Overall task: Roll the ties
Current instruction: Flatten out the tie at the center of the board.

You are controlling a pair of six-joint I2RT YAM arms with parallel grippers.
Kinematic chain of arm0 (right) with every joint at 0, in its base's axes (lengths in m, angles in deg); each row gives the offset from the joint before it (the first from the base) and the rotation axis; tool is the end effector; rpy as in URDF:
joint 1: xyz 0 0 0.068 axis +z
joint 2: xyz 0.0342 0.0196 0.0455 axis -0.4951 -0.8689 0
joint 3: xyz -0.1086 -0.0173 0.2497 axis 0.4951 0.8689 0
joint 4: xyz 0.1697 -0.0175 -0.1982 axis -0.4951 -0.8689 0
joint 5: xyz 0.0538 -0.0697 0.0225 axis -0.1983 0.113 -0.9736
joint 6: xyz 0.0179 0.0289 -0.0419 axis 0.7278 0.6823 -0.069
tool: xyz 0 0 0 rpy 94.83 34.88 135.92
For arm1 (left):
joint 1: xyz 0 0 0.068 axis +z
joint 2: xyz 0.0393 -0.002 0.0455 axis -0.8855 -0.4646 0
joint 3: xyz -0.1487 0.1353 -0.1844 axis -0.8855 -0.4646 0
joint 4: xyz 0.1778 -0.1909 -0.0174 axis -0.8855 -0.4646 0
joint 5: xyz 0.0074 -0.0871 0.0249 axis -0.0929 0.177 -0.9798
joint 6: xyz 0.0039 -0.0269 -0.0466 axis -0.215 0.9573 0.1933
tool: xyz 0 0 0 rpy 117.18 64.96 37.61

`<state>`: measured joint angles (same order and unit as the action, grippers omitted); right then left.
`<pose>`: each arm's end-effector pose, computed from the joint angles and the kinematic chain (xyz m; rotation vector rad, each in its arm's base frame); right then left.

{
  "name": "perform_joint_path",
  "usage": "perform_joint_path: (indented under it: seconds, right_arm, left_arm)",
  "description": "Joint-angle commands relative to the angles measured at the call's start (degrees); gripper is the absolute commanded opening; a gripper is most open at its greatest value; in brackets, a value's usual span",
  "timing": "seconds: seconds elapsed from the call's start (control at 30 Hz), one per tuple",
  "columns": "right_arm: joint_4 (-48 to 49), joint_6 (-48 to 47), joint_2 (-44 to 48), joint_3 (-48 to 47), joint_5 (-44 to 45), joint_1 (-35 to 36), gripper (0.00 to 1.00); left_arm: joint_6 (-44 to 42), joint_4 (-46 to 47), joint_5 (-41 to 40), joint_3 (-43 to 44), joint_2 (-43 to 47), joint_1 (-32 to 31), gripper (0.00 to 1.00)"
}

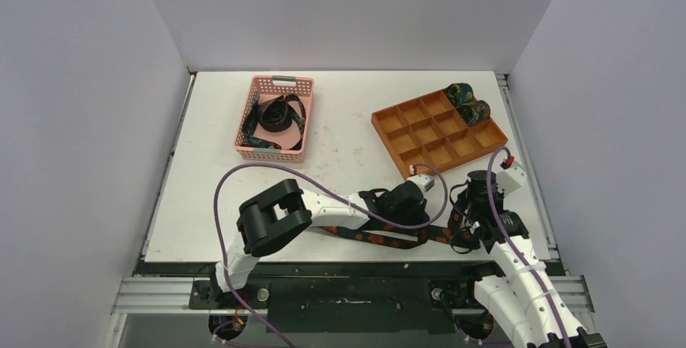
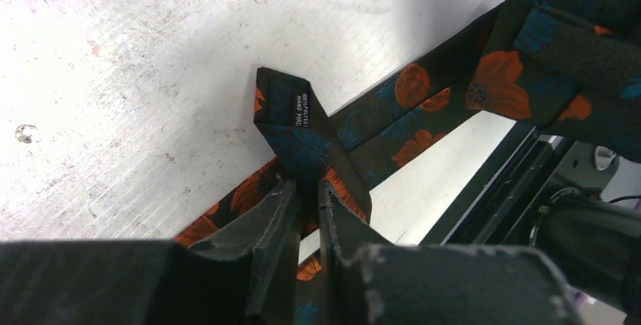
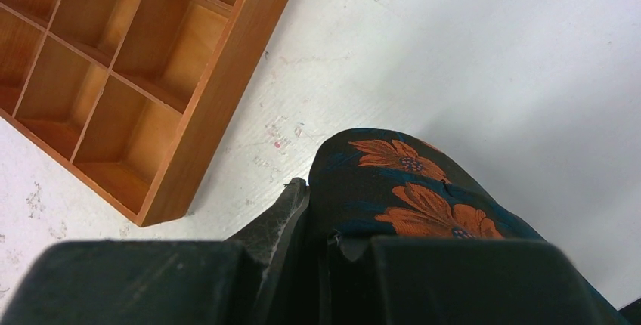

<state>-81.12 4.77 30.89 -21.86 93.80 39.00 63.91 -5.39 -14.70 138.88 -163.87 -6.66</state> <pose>0.1507 0.0116 0.2169 0.9033 2.0483 0.1037 0.1622 -0.4224 0.1478 0.6595 2.4093 -0.8983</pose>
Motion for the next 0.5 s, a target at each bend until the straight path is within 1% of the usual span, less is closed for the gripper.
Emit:
perform_joint_path:
  seconds: [0.0, 0.03, 0.07, 0.17, 0.27, 0.37, 0.47]
  right_arm:
    - [1.0, 0.7, 0.6, -0.6, -0.4, -0.4, 0.05]
    - [1.0, 0.8, 0.6, -0.8, -0.8, -0.4, 0.05]
    - [1.3, 1.0, 0.6, -0.8, -1.4, -0.4, 0.05]
    - [2.7, 1.4, 0.1, -1.0, -5.1, -0.4, 0.05]
    - [6.0, 2.0, -0.6, -0.8, -11.7, -0.4, 0.05]
    - [8.8, 4.2, -0.8, -0.7, -16.3, -0.2, 0.05]
    - [12.4, 7.7, 0.3, 0.2, -18.4, 0.7, 0.05]
  left_arm:
    - [-2.4, 2.7, -2.0, -0.2, -0.1, -1.2, 0.06]
    - [-2.8, 3.4, -2.6, -1.3, 0.6, -1.4, 0.01]
    - [-3.3, 4.8, -3.6, -2.7, 1.8, -1.5, 0.00]
    - [-6.4, 11.5, -6.6, -10.0, 7.9, -1.7, 0.00]
    - [-10.9, 21.6, -10.0, -19.5, 14.2, -2.2, 0.00]
    - [-17.9, 30.8, -16.7, -27.4, 19.1, -4.3, 0.00]
    - [-25.7, 35.8, -24.9, -31.5, 21.8, -7.7, 0.00]
